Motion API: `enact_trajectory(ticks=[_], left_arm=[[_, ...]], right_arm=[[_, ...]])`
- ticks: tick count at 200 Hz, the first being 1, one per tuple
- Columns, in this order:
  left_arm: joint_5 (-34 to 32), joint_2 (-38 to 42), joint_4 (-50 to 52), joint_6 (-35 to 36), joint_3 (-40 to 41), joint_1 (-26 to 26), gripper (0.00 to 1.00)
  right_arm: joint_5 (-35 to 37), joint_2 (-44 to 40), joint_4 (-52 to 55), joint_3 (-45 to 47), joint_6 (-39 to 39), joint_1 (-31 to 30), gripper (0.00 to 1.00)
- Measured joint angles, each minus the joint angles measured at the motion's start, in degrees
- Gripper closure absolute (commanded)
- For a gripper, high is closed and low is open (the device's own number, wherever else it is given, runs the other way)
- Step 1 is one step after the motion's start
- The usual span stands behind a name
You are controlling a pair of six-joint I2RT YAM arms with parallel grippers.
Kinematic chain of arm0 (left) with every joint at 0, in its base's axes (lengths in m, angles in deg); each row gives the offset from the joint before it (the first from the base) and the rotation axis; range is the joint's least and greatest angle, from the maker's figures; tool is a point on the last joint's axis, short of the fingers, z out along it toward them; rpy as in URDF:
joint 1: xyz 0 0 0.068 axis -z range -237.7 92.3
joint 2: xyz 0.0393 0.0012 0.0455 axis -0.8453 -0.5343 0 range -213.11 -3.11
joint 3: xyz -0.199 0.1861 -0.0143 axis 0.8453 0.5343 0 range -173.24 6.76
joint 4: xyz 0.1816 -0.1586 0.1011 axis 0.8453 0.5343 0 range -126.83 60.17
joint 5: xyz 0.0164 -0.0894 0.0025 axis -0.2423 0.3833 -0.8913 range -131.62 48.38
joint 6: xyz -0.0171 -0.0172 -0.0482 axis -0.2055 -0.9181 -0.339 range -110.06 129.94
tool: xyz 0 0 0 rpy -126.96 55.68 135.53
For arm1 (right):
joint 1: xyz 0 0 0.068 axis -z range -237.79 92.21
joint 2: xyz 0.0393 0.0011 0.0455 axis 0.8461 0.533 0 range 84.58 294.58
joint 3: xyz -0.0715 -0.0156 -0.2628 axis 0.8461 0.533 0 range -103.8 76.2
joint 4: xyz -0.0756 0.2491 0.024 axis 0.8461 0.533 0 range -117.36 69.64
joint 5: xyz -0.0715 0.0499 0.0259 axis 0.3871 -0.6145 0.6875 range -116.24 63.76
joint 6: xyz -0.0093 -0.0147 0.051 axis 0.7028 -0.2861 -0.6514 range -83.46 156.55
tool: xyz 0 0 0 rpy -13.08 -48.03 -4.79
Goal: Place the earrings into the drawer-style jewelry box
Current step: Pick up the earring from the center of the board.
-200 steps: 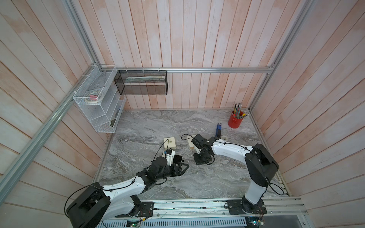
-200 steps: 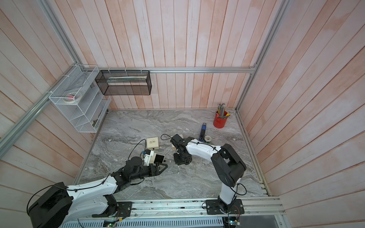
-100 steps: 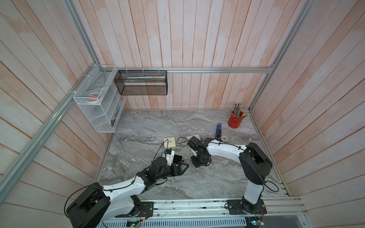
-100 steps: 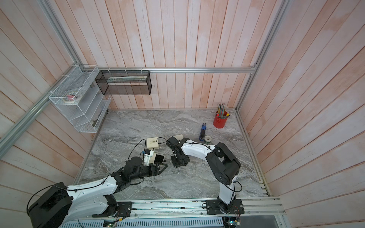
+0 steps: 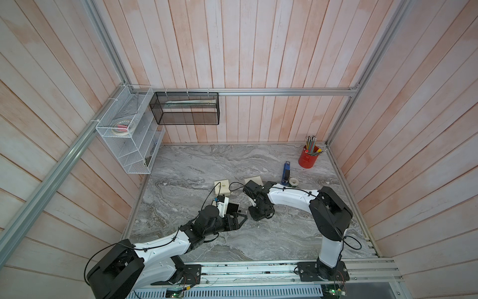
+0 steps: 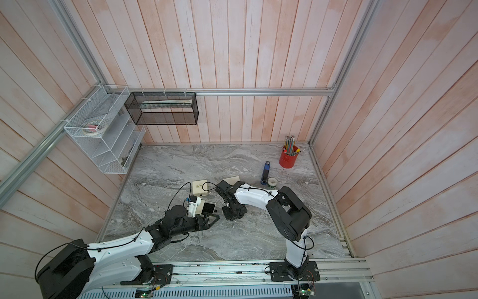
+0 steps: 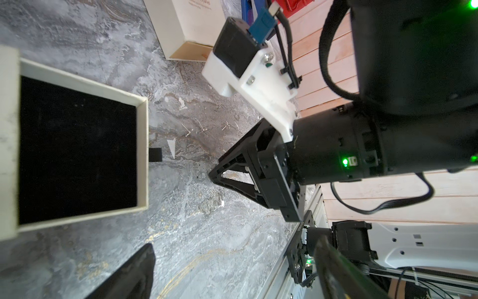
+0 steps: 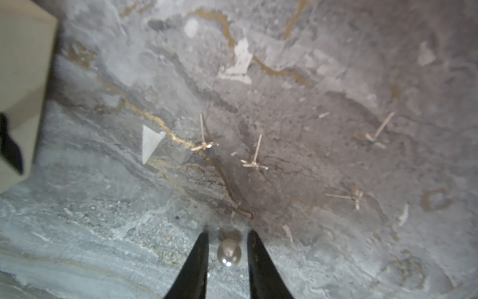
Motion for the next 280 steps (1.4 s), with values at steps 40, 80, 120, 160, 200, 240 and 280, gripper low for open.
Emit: enact_trajectory(ticks=[40,80,120,160,200,240,280], left_arm=[[0.0,0.0,0.0,0.2,0.0,0.0,0.03],[0.0,0.0,0.0,0.3,0.0,0.0,0.03],[0.0,-0.3,0.0,0.4,0.0,0.0,0.03],[0.0,-0.5,0.0,0.4,0.0,0.0,0.03],[0.0,-0.5,0.4,0.5,-0.4,-0.2,0.03],[0.5,-0.2,2.2,1.3,-1.8,-2.6,0.04],[1.6,5.4,7.4,3.9,-6.2,-9.9,0.03]], right_arm=[[0.1,0.0,0.3,0.0,0.0,0.0,0.75],[0.3,0.0,0.6,0.0,0.0,0.0,0.78],[0.4,0.0,0.7,0.0,0.0,0.0,0.81],[0.4,0.0,0.7,0.0,0.0,0.0,0.83],[0.4,0.0,0.7,0.0,0.0,0.0,0.86],[0.9,-0.4,0.7,0.0,0.0,0.0,0.96],[1.7,-8.0,-3.0,-0.1,0.1,0.0,1.00]])
